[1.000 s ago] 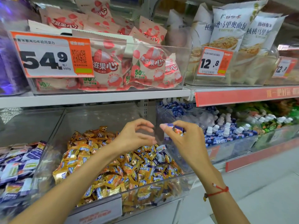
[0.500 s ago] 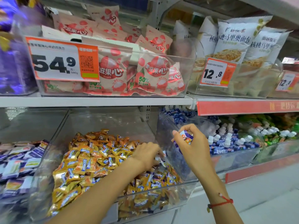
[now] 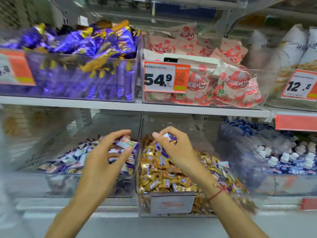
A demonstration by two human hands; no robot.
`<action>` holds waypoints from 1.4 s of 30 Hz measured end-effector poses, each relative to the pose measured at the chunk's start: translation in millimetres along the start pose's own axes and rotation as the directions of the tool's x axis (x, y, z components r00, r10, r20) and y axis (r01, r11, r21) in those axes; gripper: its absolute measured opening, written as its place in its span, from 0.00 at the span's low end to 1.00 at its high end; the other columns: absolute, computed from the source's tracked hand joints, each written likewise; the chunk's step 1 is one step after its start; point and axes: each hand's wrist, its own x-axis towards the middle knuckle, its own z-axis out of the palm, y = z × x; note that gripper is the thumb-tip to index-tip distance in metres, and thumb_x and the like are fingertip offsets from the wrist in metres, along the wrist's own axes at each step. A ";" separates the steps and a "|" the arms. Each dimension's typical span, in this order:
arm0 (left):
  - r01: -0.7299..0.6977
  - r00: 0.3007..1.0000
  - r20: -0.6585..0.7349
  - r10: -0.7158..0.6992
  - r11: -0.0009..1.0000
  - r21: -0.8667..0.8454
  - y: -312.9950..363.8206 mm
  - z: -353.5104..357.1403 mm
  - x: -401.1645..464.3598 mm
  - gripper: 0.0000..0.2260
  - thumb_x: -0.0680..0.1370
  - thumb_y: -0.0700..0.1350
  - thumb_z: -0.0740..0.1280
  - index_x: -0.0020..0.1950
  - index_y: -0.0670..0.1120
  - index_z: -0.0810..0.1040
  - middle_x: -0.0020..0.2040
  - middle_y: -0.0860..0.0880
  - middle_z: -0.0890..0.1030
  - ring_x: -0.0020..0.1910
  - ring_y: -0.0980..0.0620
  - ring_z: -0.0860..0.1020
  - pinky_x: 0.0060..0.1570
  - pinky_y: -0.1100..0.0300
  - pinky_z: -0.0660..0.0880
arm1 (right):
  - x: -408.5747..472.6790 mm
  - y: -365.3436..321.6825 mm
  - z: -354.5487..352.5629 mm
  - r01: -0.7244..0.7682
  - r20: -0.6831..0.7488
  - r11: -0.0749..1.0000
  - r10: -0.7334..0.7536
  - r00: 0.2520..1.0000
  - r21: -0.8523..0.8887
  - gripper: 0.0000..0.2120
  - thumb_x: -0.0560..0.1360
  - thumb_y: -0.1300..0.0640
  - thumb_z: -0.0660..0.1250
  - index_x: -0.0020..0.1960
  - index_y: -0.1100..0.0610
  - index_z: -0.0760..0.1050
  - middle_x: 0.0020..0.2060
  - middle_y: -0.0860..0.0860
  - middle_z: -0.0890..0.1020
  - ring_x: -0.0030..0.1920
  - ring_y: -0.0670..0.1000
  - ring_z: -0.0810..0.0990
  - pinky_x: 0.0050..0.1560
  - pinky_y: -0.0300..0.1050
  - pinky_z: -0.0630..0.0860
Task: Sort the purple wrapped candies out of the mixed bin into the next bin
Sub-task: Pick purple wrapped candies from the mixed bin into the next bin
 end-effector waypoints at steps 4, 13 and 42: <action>0.083 0.992 -0.107 -0.061 0.974 0.212 -37.9 -50.0 21.6 0.17 0.76 0.42 0.70 0.59 0.60 0.74 0.53 0.58 0.79 0.43 0.65 0.78 0.44 0.61 0.77 | 41.6 -21.5 84.3 0.091 0.087 0.985 -0.079 0.993 -0.146 0.13 0.76 0.45 0.67 0.41 0.53 0.75 0.34 0.49 0.81 0.38 0.50 0.78 0.42 0.50 0.75; 0.058 0.950 0.230 -0.211 0.844 0.534 -82.5 -70.6 38.5 0.24 0.80 0.56 0.59 0.75 0.57 0.60 0.77 0.52 0.60 0.75 0.50 0.60 0.72 0.51 0.60 | 57.2 -10.4 103.6 0.324 0.484 0.560 0.162 0.860 -0.762 0.20 0.83 0.51 0.51 0.74 0.50 0.62 0.73 0.52 0.66 0.73 0.57 0.60 0.72 0.67 0.45; -0.332 0.939 0.209 0.273 0.876 0.349 21.7 46.2 27.7 0.06 0.79 0.50 0.64 0.53 0.58 0.79 0.48 0.63 0.78 0.46 0.64 0.70 0.45 0.63 0.69 | -27.8 41.0 -100.8 -0.165 0.050 0.850 0.218 0.975 -0.500 0.06 0.77 0.56 0.67 0.48 0.46 0.81 0.44 0.44 0.85 0.46 0.41 0.83 0.53 0.48 0.79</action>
